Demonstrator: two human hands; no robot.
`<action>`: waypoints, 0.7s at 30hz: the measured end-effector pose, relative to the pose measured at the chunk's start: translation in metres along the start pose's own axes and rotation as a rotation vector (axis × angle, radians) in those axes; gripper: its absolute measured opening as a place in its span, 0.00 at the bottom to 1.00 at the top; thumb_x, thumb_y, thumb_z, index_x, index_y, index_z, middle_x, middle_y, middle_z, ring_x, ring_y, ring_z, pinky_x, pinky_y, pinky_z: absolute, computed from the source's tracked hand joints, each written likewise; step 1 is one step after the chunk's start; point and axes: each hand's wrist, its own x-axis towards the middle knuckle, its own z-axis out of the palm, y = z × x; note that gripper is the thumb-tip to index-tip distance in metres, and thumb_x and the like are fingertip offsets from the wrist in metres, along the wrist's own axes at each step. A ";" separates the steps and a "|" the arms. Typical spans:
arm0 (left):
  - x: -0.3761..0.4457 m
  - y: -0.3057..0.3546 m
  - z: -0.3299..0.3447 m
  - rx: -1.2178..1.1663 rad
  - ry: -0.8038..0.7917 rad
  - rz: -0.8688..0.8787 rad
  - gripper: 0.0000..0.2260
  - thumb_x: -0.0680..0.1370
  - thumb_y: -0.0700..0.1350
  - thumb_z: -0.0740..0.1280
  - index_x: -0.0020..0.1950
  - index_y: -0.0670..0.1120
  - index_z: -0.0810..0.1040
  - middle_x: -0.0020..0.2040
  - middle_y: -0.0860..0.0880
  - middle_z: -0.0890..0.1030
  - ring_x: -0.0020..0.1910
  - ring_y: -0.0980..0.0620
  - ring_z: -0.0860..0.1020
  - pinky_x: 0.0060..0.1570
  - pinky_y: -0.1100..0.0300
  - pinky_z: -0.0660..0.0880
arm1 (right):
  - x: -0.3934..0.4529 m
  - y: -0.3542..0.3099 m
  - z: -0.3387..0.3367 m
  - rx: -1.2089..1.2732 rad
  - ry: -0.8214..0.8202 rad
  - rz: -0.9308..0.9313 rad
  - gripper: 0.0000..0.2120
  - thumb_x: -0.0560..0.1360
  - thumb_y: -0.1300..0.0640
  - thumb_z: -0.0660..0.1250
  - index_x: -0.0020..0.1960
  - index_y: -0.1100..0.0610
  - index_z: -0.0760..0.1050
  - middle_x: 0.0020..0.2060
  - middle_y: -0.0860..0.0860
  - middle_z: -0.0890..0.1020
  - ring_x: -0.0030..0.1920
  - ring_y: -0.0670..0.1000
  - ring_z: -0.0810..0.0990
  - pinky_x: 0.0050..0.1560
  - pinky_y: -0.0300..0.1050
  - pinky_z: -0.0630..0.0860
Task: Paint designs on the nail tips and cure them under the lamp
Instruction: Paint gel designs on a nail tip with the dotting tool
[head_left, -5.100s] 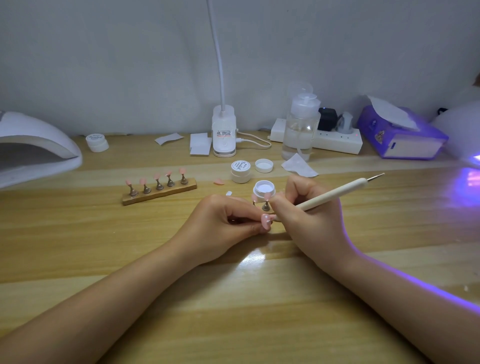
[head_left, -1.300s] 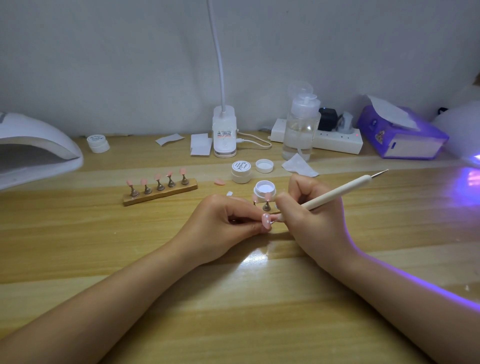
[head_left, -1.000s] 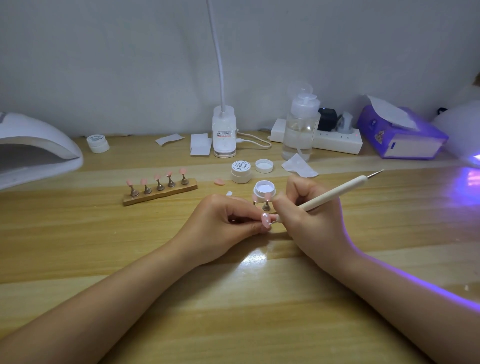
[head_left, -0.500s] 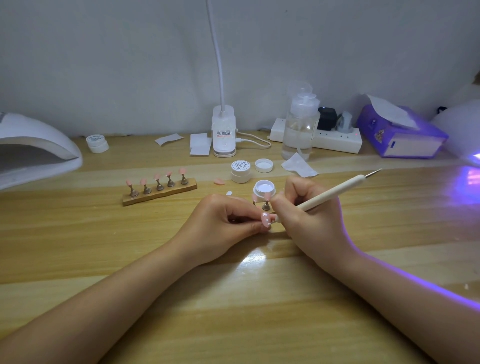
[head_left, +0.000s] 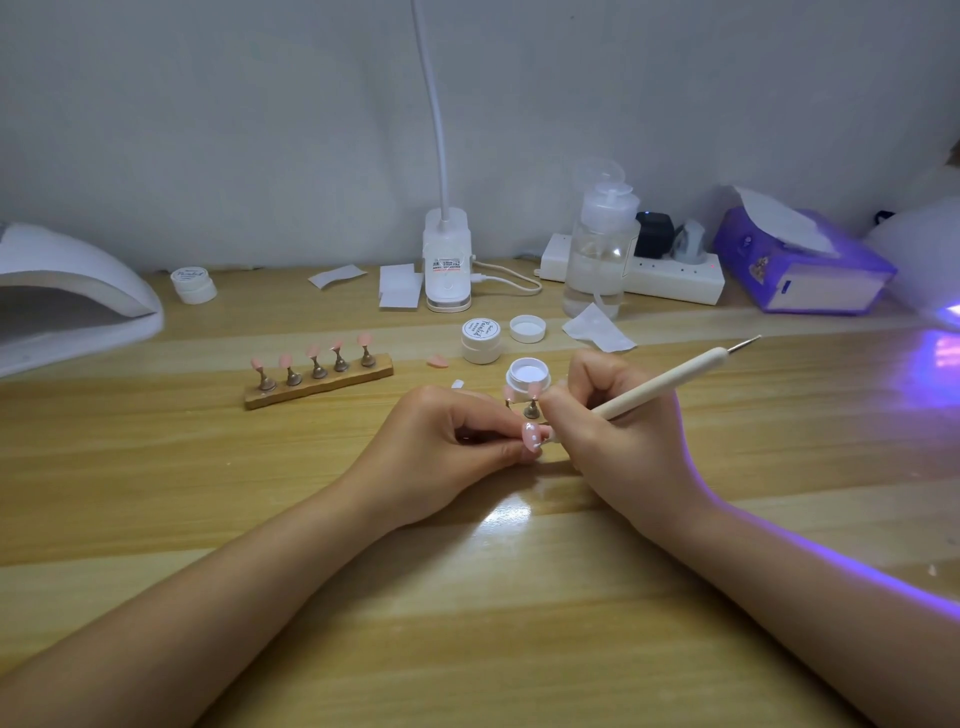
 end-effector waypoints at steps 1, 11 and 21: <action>0.000 0.000 0.000 0.002 0.000 0.001 0.09 0.69 0.39 0.72 0.47 0.48 0.82 0.37 0.60 0.81 0.38 0.67 0.78 0.40 0.73 0.70 | 0.000 0.000 0.000 0.000 0.005 -0.002 0.23 0.70 0.72 0.65 0.26 0.54 0.59 0.15 0.41 0.69 0.21 0.36 0.71 0.27 0.24 0.66; 0.000 0.002 0.000 -0.003 -0.002 -0.005 0.08 0.69 0.40 0.71 0.46 0.48 0.82 0.38 0.59 0.82 0.39 0.67 0.78 0.41 0.72 0.71 | -0.001 -0.003 0.002 0.026 0.017 -0.020 0.17 0.66 0.65 0.63 0.25 0.54 0.58 0.16 0.41 0.69 0.21 0.37 0.72 0.27 0.24 0.66; 0.000 0.000 0.000 -0.005 0.006 0.000 0.08 0.68 0.40 0.72 0.46 0.49 0.82 0.37 0.60 0.81 0.38 0.67 0.78 0.41 0.74 0.70 | -0.001 -0.001 0.001 0.037 0.012 -0.012 0.17 0.66 0.65 0.63 0.25 0.55 0.59 0.15 0.41 0.69 0.22 0.36 0.73 0.28 0.25 0.67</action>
